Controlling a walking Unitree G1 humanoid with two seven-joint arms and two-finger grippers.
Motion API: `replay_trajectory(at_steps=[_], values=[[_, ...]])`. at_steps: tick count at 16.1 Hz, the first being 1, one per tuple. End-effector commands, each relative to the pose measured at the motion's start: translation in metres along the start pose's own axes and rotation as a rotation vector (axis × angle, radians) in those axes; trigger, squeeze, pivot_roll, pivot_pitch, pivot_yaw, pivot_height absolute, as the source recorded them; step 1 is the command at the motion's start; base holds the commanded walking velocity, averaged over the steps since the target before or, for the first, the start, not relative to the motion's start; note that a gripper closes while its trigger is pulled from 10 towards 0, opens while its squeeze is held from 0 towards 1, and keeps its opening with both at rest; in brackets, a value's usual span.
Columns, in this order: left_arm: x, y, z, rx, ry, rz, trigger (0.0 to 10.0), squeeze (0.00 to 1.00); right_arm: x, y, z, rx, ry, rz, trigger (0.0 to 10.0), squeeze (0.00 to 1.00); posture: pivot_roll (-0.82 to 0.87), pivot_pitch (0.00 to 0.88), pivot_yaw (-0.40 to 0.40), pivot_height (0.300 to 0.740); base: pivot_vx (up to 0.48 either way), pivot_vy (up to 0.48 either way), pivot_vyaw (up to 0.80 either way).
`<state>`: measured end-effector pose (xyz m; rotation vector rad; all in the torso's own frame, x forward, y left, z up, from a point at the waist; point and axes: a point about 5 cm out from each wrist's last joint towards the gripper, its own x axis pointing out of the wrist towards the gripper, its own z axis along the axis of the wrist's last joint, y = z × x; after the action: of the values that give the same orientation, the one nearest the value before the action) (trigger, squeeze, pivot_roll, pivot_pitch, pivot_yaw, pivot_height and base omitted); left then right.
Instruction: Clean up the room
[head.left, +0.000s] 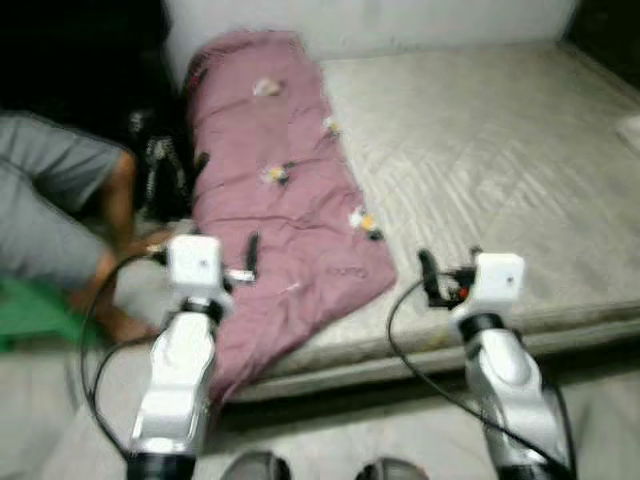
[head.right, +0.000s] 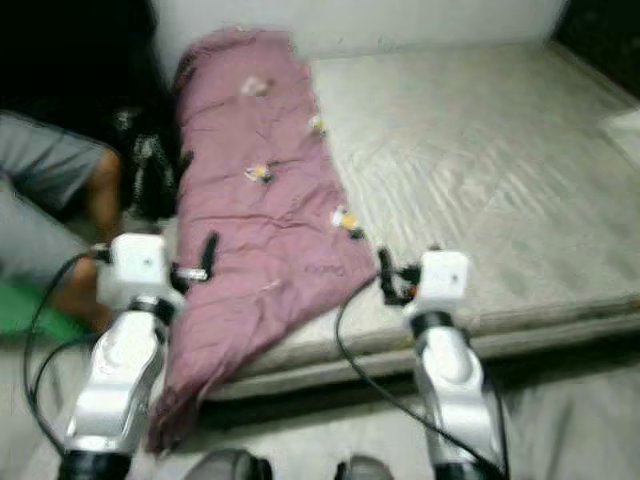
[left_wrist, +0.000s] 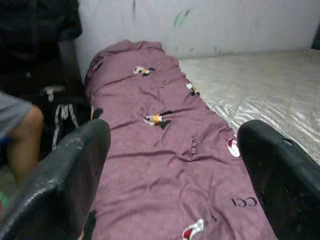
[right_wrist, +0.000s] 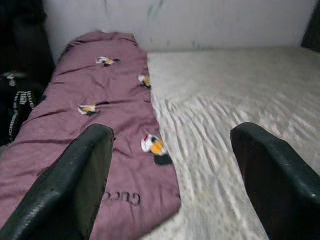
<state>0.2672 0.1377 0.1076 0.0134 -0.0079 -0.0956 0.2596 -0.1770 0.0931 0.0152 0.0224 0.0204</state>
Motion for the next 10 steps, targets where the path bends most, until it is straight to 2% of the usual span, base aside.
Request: replay_trajectory(at_steps=[1, 3, 10], values=[[-0.0029, 0.0079, 0.005, 0.003, -0.012, 0.011, 10.0, 0.0, 0.0041, 0.0048, 0.0064, 0.0, -0.029, 0.012, 10.0, 0.0, 0.0, 0.029, 0.009, 0.74, 0.0, 0.0, 0.8], [-0.0064, 0.0098, 0.0, 0.037, -0.008, 0.003, 10.0, 0.0, 0.0044, 0.0058, 0.0044, 0.001, -0.024, 0.014, 10.0, 0.0, 0.0, 0.025, 0.007, 0.74, 0.0, 0.0, 0.72], [-0.0065, 0.0045, 0.001, 0.016, 0.0, -0.045, 10.0, 0.0, 0.0027, 0.0027, 0.0025, 0.017, -0.009, -0.013, 10.0, 0.0, -0.01, 0.036, 0.008, 0.74, 0.0, 0.0, 0.0]])
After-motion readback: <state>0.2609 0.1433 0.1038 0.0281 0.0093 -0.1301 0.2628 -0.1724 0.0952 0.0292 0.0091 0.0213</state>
